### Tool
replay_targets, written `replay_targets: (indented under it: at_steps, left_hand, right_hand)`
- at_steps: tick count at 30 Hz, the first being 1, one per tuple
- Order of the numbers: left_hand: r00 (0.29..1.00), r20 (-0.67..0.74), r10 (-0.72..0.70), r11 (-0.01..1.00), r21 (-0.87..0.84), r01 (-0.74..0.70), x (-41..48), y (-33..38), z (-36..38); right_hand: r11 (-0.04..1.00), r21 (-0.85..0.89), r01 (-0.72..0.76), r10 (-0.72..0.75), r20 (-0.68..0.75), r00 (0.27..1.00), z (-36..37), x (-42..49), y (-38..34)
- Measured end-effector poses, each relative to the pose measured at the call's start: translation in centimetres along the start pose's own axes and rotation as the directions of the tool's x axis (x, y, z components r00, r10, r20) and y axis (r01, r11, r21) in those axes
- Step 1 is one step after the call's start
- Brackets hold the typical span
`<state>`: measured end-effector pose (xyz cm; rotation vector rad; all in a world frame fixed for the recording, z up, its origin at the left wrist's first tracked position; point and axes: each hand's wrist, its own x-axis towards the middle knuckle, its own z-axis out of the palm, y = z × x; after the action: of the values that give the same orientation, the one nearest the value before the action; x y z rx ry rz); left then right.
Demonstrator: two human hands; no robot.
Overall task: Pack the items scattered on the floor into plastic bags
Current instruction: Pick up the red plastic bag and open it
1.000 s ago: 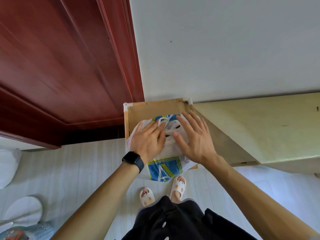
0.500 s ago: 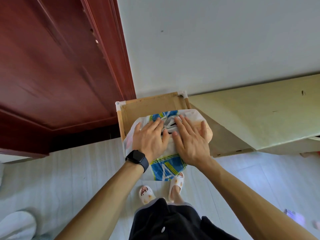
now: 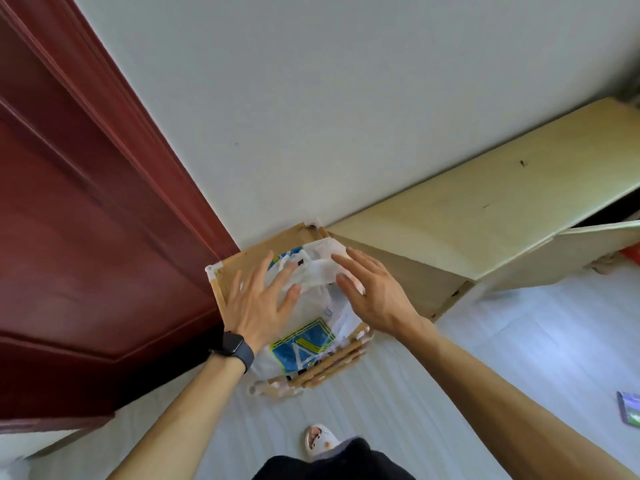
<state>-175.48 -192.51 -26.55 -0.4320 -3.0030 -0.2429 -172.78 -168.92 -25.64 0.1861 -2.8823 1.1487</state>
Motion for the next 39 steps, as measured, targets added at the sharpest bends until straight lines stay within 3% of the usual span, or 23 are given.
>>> replay_targets:
  at_steps: [5,10,14,18,24,28,32,39]
  left_hand:
    - [0.977,-0.149,0.154,0.988,0.034,-0.151,0.2,6.5,-1.6]
    - [0.961,-0.088,0.26,0.956,-0.118,-0.27,0.0,19.9,-1.3]
    - [0.892,-0.053,0.45,0.874,-0.178,-0.452,0.4,34.3,0.8]
    - [0.751,-0.04,0.659,0.726,-0.228,-0.649,-0.2,49.9,2.2]
    - [0.49,-0.046,0.87,0.461,-0.275,-0.844,-1.6,70.0,1.8]
    - [0.346,-0.067,0.936,0.317,-0.267,-0.91,-1.9,80.8,1.7]
    - [0.22,-0.092,0.971,0.191,-0.249,-0.949,-1.9,91.2,2.0]
    - [0.085,-0.103,0.991,0.053,-0.28,-0.959,-3.3,109.6,3.3]
  right_hand:
    - [0.993,0.08,-0.086,0.099,-0.187,0.977,-7.5,-8.4,5.3]
    - [0.973,0.084,-0.213,0.229,-0.369,0.901,-15.3,-19.1,11.0]
    - [0.933,0.022,-0.36,0.323,-0.497,0.806,-21.5,-28.3,15.3]
    - [0.851,-0.01,-0.526,0.415,-0.601,0.683,-28.1,-37.7,19.6]
    - [0.678,0.088,-0.729,0.527,-0.75,0.4,-37.8,-48.6,23.4]
    - [0.57,0.159,-0.806,0.56,-0.793,0.239,-42.8,-53.7,26.0]
    - [0.481,0.181,-0.858,0.558,-0.818,0.141,-48.4,-58.0,29.3]
    - [0.355,0.247,-0.902,0.473,-0.88,-0.055,-58.7,-66.4,34.1]
